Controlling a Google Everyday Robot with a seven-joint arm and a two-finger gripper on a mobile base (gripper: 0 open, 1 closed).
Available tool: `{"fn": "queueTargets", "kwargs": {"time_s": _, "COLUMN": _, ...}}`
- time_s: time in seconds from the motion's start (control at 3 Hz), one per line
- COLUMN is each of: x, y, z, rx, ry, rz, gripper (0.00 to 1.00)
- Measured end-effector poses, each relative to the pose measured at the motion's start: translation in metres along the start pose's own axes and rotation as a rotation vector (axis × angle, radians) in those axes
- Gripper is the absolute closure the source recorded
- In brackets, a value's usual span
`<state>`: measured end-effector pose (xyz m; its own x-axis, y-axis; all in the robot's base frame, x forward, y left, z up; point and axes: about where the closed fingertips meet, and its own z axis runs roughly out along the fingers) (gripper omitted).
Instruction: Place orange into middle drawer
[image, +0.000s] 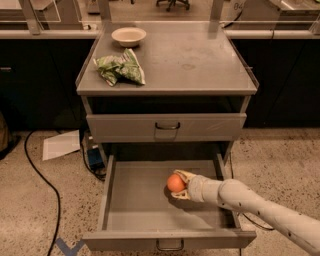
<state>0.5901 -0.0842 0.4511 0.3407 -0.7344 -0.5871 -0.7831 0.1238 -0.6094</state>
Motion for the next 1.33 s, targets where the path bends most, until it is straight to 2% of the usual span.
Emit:
{"fn": "queueTargets", "kwargs": {"time_s": 0.33, "x": 0.037, "y": -0.003, "z": 0.029, "rx": -0.003, "ry": -0.002, "rz": 0.032, "gripper": 1.0}}
{"fn": "queueTargets", "kwargs": {"time_s": 0.67, "x": 0.037, "y": -0.003, "z": 0.029, "rx": -0.003, "ry": -0.002, "rz": 0.032, "gripper": 1.0}}
{"fn": "queueTargets", "kwargs": {"time_s": 1.33, "x": 0.055, "y": 0.01, "z": 0.054, "rx": -0.022, "ry": 0.039, "rz": 0.041, "gripper": 1.0}}
